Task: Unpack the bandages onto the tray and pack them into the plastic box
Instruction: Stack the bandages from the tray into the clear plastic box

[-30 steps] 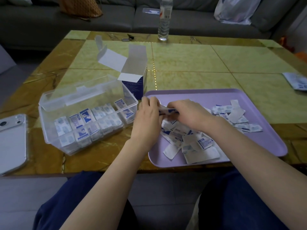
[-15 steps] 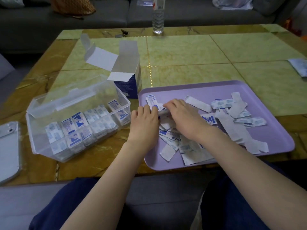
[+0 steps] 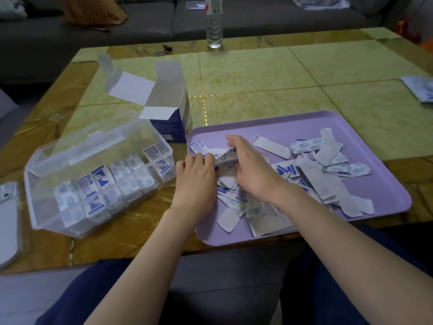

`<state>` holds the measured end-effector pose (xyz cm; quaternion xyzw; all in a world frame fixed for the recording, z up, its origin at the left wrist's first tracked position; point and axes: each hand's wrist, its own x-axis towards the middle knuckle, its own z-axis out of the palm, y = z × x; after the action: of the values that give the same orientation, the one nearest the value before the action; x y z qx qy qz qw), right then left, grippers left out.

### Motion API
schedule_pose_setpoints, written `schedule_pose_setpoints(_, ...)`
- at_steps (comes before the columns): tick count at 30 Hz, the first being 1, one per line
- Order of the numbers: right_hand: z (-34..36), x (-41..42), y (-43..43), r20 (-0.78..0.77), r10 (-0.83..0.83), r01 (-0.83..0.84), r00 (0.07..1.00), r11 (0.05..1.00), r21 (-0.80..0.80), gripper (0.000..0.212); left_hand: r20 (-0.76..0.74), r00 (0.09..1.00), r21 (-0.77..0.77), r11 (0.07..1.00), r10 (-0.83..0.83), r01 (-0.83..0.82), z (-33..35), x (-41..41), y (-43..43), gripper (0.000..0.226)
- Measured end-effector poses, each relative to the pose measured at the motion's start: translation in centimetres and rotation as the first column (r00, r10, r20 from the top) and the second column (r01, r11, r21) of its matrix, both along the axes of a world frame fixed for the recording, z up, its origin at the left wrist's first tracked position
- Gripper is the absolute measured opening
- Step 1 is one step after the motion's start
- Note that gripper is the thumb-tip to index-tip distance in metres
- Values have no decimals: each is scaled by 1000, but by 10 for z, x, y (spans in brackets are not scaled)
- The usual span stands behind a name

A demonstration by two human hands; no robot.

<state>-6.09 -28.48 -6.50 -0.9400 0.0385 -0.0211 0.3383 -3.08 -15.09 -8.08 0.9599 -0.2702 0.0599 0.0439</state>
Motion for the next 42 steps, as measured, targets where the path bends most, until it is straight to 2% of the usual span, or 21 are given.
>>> schedule_pose_setpoints(3,-1,2,-9,83,-111,124,990,977,-174,64,-14,1000,-17,1000,8,-9,1,0,1,16)
schedule_pose_setpoints(5,-3,2,-20,71,-207,218,976,946,-242,54,-24,1000,-26,1000,12,-12,2,0,1,17)
schedule_pose_setpoints(8,1,-1,-28,45,-253,257,966,952,-164,36,-41,999,-28,999,16,-17,3,1,1,17)
schedule_pose_setpoints(16,3,3,-20,226,-106,132,968,986,-103,54,-67,998,-38,999,3,-6,6,1,1,18)
schedule_pose_setpoints(18,4,2,-17,284,-82,110,955,990,-86,52,-69,998,-41,999,-4,1,6,1,0,18)
schedule_pose_setpoints(21,1,5,-17,371,-131,154,919,988,-33,39,-73,997,-57,998,0,-5,6,1,1,18)
schedule_pose_setpoints(23,2,6,-20,334,-159,166,929,986,8,28,-74,997,-86,996,2,-8,7,1,3,17)
schedule_pose_setpoints(25,2,6,-22,263,-116,112,958,993,31,25,-76,997,-103,995,-4,-4,8,1,3,16)
schedule_pose_setpoints(27,1,6,-19,229,-49,43,972,999,32,32,-74,997,-88,996,-13,6,7,0,2,16)
schedule_pose_setpoints(29,0,6,-15,264,-17,12,964,1000,23,42,-60,998,-65,998,-24,20,7,-1,2,17)
schedule_pose_setpoints(32,-2,6,-9,300,-86,78,950,996,40,45,-36,999,-45,998,-35,33,5,-1,1,19)
schedule_pose_setpoints(34,-4,6,-3,210,-138,110,968,984,139,35,-25,999,-19,999,-41,41,4,-2,0,18)
schedule_pose_setpoints(36,-9,5,4,78,-106,88,991,976,199,35,-4,998,17,998,-57,57,2,-4,-1,17)
schedule_pose_setpoints(39,-17,3,10,-3,14,-13,1000,994,112,46,-1,998,26,998,-65,65,-2,-5,-3,19)
schedule_pose_setpoints(42,-18,2,7,29,41,-40,999,999,-33,54,-35,996,-49,995,-88,86,-2,-4,-3,23)
